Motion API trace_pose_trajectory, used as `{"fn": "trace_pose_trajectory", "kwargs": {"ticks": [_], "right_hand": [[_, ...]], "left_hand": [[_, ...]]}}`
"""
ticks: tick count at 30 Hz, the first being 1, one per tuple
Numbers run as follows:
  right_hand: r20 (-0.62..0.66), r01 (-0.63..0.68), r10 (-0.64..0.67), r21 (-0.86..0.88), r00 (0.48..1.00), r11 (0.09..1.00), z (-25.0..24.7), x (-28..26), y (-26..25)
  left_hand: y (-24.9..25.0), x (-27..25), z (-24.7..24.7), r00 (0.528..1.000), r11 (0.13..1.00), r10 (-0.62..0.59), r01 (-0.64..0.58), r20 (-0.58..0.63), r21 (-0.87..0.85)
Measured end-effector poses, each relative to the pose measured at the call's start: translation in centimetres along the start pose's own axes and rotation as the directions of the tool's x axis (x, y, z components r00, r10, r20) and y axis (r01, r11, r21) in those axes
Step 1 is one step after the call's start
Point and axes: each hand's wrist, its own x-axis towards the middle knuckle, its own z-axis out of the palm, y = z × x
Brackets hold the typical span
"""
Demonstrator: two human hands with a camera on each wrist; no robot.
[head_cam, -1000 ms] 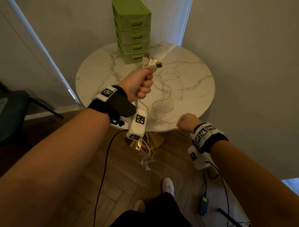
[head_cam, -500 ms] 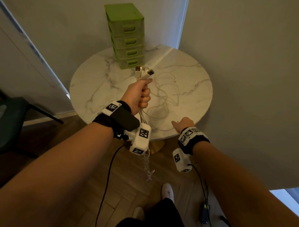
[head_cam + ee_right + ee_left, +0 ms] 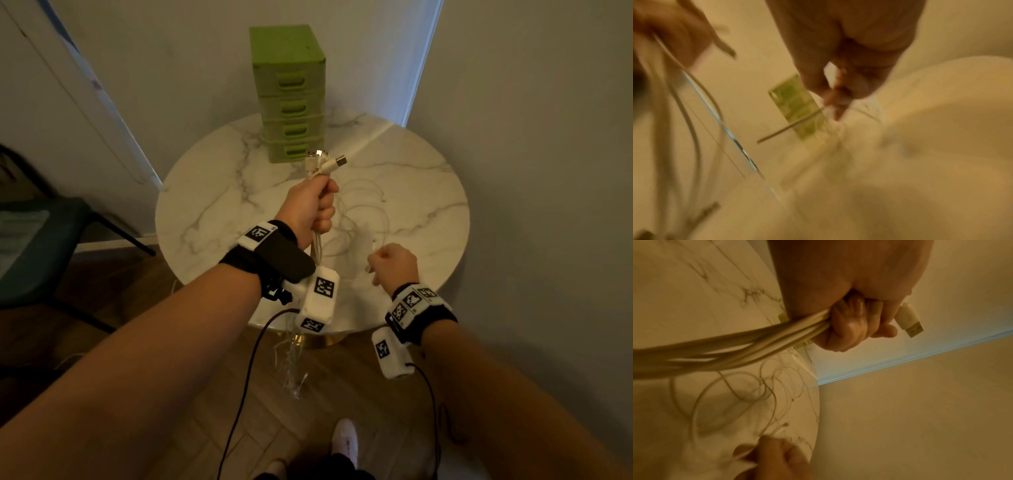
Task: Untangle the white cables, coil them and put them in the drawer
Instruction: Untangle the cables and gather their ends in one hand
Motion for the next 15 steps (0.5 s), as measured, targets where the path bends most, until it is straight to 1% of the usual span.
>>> {"fn": "trace_pose_trajectory", "kwargs": {"ticks": [1, 2, 3, 4, 6, 8, 9, 12, 15], "right_hand": [[-0.026, 0.043, -0.039, 0.143, 0.999, 0.989, -0.8, 0.2, -1.2], [-0.038, 0.077, -0.069, 0.295, 0.997, 0.952, -1.5, 0.3, -2.5], [-0.035, 0.099, -0.093, 0.433, 0.995, 0.896, -2.1, 0.3, -3.9], [-0.031, 0.121, -0.124, 0.541, 0.992, 0.832, -2.6, 0.3, -5.1], [-0.028, 0.167, -0.201, 0.671, 0.979, 0.723, -3.4, 0.1, -7.3], [-0.04, 0.209, -0.264, 0.726, 0.964, 0.655, -3.8, 0.1, -8.8], [-0.056, 0.236, -0.287, 0.726, 0.956, 0.646, -4.0, 0.3, -9.2], [-0.109, 0.298, -0.307, 0.671, 0.946, 0.679, -4.4, 1.0, -9.7], [-0.109, 0.301, -0.3, 0.621, 0.948, 0.724, -5.1, 1.9, -9.7]], "left_hand": [[0.1, 0.4, 0.6, 1.0, 1.0, 0.016, -0.016, -0.011, 0.002], [0.1, 0.8, 1.2, 0.999, 1.0, 0.026, -0.026, -0.018, 0.004], [0.1, 1.2, 1.7, 0.999, 0.999, 0.032, -0.032, -0.022, -0.001], [0.0, 1.6, 2.3, 0.999, 0.999, 0.042, -0.042, -0.019, -0.007], [-0.1, 2.2, 3.4, 0.998, 0.998, 0.059, -0.059, -0.018, -0.018], [0.0, 2.6, 4.2, 0.996, 0.997, 0.082, -0.082, -0.028, 0.014], [0.0, 2.8, 4.5, 0.994, 0.994, 0.104, -0.104, -0.019, 0.042], [0.2, 3.1, 5.3, 0.986, 0.981, 0.164, -0.165, 0.014, 0.102], [0.2, 3.4, 5.8, 0.981, 0.971, 0.191, -0.194, 0.04, 0.137]]}}
